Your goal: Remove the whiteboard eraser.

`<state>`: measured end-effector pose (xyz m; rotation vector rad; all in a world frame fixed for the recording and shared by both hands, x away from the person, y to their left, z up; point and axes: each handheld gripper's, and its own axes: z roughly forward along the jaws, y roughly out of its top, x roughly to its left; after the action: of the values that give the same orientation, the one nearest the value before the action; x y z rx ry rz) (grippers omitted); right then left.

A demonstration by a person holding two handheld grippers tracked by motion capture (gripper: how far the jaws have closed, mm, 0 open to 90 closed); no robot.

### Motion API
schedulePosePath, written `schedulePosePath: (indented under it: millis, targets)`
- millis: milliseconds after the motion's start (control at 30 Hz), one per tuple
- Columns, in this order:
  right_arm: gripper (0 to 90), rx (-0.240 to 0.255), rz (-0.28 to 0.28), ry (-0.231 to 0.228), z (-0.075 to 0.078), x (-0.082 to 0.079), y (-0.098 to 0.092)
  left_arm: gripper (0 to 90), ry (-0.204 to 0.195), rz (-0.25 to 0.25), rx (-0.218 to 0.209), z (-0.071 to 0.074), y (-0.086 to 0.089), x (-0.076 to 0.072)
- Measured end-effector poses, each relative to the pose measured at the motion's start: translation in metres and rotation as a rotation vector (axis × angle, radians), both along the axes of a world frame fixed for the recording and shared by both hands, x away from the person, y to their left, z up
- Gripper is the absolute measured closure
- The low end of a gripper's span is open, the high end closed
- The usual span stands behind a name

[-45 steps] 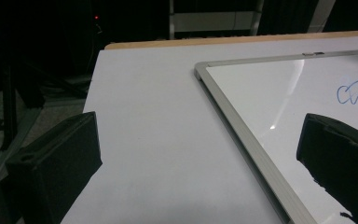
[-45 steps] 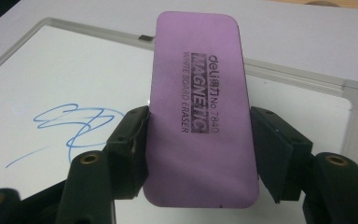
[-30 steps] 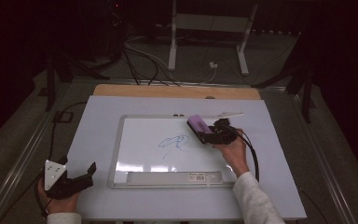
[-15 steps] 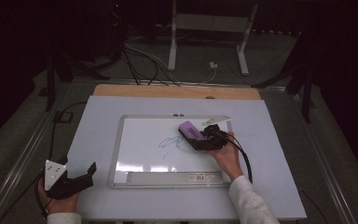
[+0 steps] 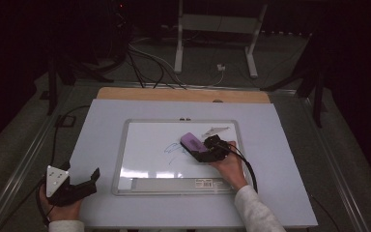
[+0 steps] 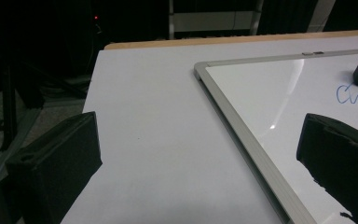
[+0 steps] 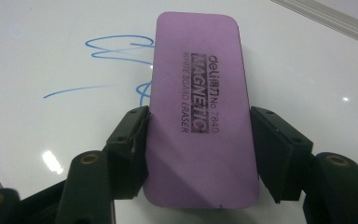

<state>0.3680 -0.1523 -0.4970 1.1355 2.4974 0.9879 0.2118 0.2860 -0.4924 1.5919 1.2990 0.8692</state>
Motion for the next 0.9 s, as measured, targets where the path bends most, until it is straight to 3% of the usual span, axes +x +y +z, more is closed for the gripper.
schedulePosePath:
  millis: [100,267,433,600,767,900]
  targets:
    - [40.0,0.014,-0.01,0.02,0.001,0.002,-0.001,0.5,0.001,-0.002,0.001,0.0,0.0,0.0]
    - [26.1,0.039,-0.021,0.03,0.001,0.004,-0.001,0.5,0.003,-0.003,0.005,0.0,0.0,0.0]
    - [22.4,0.084,-0.034,0.042,0.004,0.012,0.001,0.5,0.003,-0.004,0.006,0.0,0.0,0.0]
    - [26.7,0.086,-0.042,0.062,0.001,0.02,0.005,0.5,0.003,-0.004,0.003,0.0,0.0,0.0]
    - [40.0,0.081,-0.036,0.074,-0.002,0.022,0.009,0.5,0.005,-0.005,0.004,-0.001,0.0,0.001]
    - [40.6,0.057,-0.042,0.073,-0.002,0.021,0.012,0.5,0.005,-0.006,0.006,0.0,0.0,0.001]
